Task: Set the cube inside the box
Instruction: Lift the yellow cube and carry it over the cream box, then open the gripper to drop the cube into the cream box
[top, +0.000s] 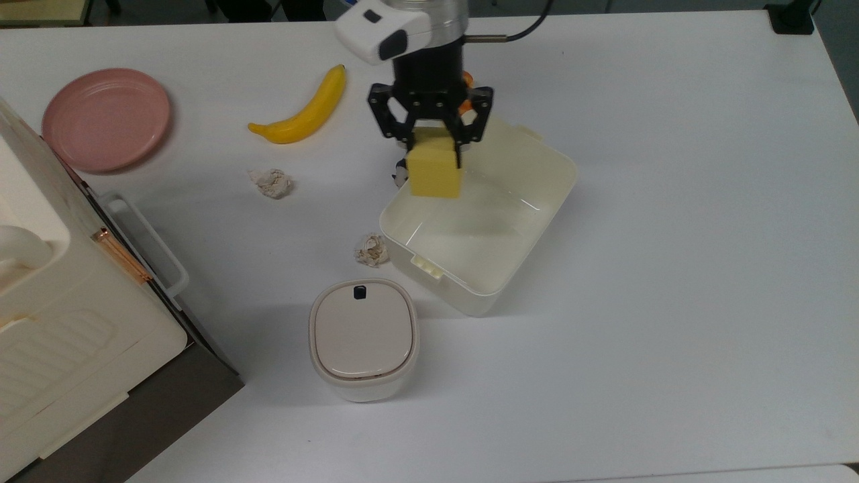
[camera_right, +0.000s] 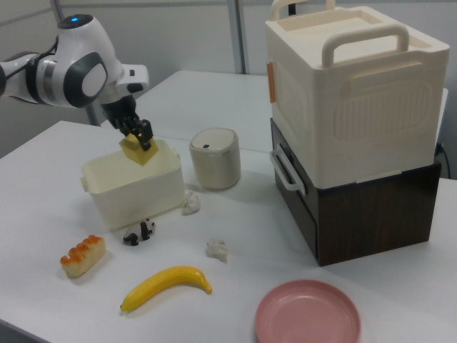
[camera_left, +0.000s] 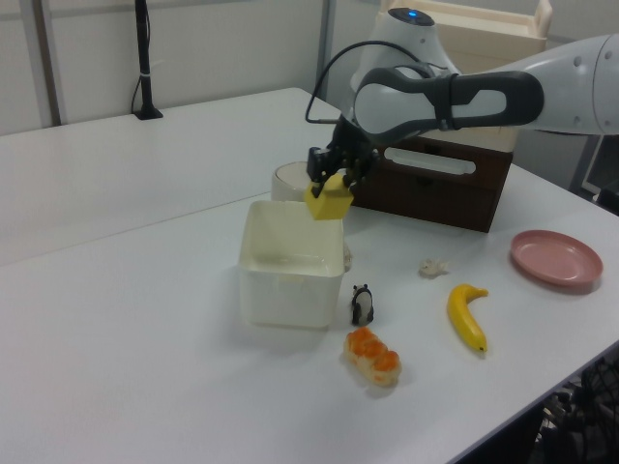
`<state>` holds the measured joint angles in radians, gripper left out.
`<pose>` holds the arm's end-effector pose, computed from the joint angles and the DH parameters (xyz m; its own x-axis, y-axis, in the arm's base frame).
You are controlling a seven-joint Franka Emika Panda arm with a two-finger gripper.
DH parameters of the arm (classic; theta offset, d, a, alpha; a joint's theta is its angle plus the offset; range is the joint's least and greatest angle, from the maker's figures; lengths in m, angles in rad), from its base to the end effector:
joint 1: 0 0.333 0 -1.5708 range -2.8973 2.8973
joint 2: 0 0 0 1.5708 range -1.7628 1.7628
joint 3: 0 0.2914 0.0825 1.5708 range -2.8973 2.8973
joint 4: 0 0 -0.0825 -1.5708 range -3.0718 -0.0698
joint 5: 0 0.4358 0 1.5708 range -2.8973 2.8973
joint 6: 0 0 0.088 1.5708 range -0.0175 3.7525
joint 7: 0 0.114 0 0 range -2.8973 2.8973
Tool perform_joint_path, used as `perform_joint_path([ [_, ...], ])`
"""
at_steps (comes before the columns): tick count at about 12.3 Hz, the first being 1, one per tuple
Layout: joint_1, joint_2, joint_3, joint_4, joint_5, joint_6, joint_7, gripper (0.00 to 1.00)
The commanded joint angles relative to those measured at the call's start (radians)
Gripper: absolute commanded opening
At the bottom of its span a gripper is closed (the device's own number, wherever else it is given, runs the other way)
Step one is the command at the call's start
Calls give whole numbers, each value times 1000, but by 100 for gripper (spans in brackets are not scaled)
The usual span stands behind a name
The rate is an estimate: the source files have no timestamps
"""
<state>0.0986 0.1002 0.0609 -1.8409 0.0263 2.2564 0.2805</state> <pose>0.6579 0.1058 0.4529 0.9460 -0.1464 0.2894 -0.1174 -0.9864 -0.1152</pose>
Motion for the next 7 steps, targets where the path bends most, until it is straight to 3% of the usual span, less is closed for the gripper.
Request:
perform_joint_path([
  [1,53,6,-6,0,32,-35,48,29],
  [5,85,50,-6,-6,32,-86,66,32],
  [6,85,49,-7,-6,32,-100,66,39],
  [7,85,50,-7,-3,32,-103,66,75],
])
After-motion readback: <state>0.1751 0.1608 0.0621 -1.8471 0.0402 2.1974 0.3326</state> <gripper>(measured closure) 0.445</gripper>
